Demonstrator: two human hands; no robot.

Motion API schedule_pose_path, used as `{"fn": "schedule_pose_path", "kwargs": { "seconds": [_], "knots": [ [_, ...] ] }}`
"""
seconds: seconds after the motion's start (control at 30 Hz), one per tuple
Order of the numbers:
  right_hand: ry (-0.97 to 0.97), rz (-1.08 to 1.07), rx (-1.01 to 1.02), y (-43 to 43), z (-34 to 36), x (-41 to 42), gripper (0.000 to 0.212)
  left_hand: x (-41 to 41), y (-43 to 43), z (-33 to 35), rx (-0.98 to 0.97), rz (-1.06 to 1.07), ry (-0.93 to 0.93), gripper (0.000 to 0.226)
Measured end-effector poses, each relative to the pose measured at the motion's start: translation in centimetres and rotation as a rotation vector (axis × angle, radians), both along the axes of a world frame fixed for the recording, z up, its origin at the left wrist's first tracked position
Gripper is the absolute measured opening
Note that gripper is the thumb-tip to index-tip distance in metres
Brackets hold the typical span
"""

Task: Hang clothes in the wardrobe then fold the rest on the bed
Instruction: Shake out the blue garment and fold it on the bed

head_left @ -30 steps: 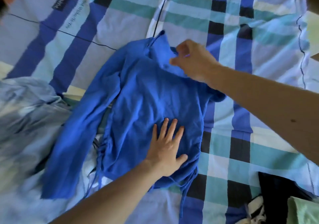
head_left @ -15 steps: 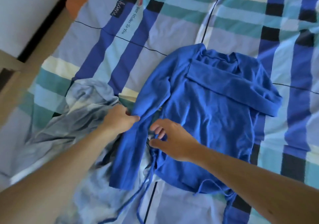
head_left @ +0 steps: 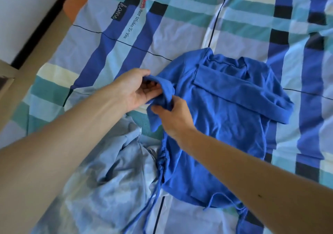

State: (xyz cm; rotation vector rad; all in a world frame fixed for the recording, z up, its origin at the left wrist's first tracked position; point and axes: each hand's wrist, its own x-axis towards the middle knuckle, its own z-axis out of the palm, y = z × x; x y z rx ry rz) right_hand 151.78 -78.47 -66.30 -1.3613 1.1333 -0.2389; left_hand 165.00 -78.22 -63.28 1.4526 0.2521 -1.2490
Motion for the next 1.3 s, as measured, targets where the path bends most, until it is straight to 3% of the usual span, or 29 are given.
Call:
{"fn": "schedule_pose_path", "kwargs": {
  "seconds": [0.07,0.17,0.23,0.3,0.33,0.4,0.53,0.63,0.73,0.8,0.87,0.97,1.07,1.13,1.17,1.23,1.3],
  "knots": [
    [0.027,0.059,-0.03,-2.8,0.7,-1.0,0.003,0.5,-0.8,0.1,0.026,-0.069,-0.182,0.025],
    [0.034,0.216,0.011,-8.2,2.7,-3.0,0.009,0.3,-2.2,-1.3,0.03,-0.447,-0.809,0.017],
    [0.07,0.282,-0.014,-11.8,4.1,-4.7,0.012,-1.0,-3.5,-2.9,-0.107,-0.796,-0.874,0.052],
    [0.083,0.226,-0.031,-15.3,5.2,-6.6,0.015,-2.3,-5.5,-4.5,-0.083,-1.079,-0.857,0.07],
    [0.09,0.176,-0.032,-16.7,5.6,-7.7,0.016,-2.8,-6.5,-5.0,-0.043,-1.216,-0.909,0.062],
    [0.098,0.065,-0.008,-19.2,5.7,-10.3,0.018,-3.2,-8.3,-5.9,0.053,-1.419,-1.073,0.024],
    [0.212,-0.012,0.004,-22.3,3.8,-15.5,0.022,-2.2,-11.1,-6.1,0.066,-1.416,-1.123,0.041],
    [0.419,-0.041,-0.005,-23.5,0.8,-19.1,0.036,-1.0,-13.3,-5.5,0.085,-1.333,-1.192,0.03],
    [0.788,0.141,-0.152,-23.7,-2.4,-21.3,0.047,-0.6,-15.1,-6.1,0.196,-1.367,-1.527,0.012],
    [0.982,0.293,-0.363,-23.7,-4.3,-21.6,0.054,-1.9,-15.8,-7.2,0.261,-1.408,-1.708,0.036],
    [0.994,0.308,-0.532,-23.4,-5.4,-21.0,0.081,-4.1,-16.2,-8.8,0.234,-1.484,-1.711,0.078],
    [0.837,0.316,-0.509,-23.7,-7.0,-20.2,0.127,-6.9,-16.3,-11.6,0.312,-1.572,-1.534,0.137],
    [0.707,0.242,-0.342,-24.0,-7.9,-19.6,0.145,-7.4,-17.0,-11.8,0.414,-1.459,-1.442,0.156],
    [0.662,0.129,-0.241,-24.2,-7.6,-19.0,0.14,-7.2,-17.3,-10.7,0.42,-1.447,-1.403,0.147],
    [0.663,0.097,-0.185,-24.3,-7.3,-18.8,0.13,-7.2,-17.4,-10.0,0.421,-1.465,-1.383,0.13],
    [0.724,0.119,-0.121,-24.0,-6.3,-18.4,0.098,-7.0,-17.2,-9.0,0.432,-1.53,-1.359,0.087],
    [0.742,0.146,-0.13,-23.1,-5.7,-18.5,0.071,-6.9,-16.0,-8.5,0.368,-1.561,-1.392,0.07]
  ]
}}
